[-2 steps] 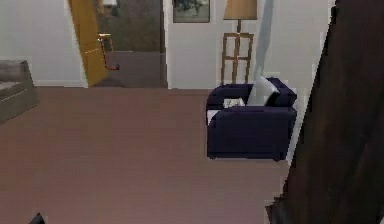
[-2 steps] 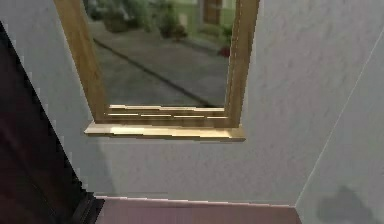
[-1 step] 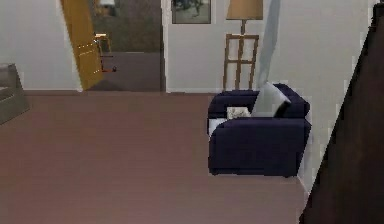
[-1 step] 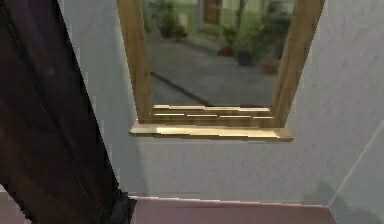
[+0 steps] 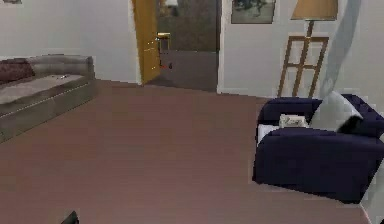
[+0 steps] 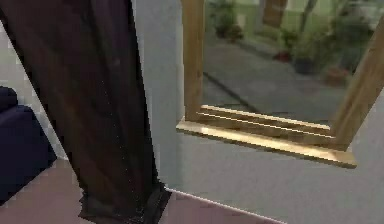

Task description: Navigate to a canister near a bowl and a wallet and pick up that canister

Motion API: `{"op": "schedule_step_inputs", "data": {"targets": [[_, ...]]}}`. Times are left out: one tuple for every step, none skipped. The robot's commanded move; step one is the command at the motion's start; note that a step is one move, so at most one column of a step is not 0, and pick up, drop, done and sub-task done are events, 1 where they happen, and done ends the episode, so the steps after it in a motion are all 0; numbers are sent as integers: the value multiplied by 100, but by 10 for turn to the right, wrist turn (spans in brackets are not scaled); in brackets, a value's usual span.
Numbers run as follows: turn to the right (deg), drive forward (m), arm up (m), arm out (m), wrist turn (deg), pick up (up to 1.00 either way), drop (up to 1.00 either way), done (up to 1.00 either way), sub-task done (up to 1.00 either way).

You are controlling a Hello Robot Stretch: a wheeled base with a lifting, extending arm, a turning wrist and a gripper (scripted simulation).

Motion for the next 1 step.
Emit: {"op": "schedule_step_inputs", "data": {"targets": [[0, 100, 0, 0, 0, 0, 0, 0, 0]]}}
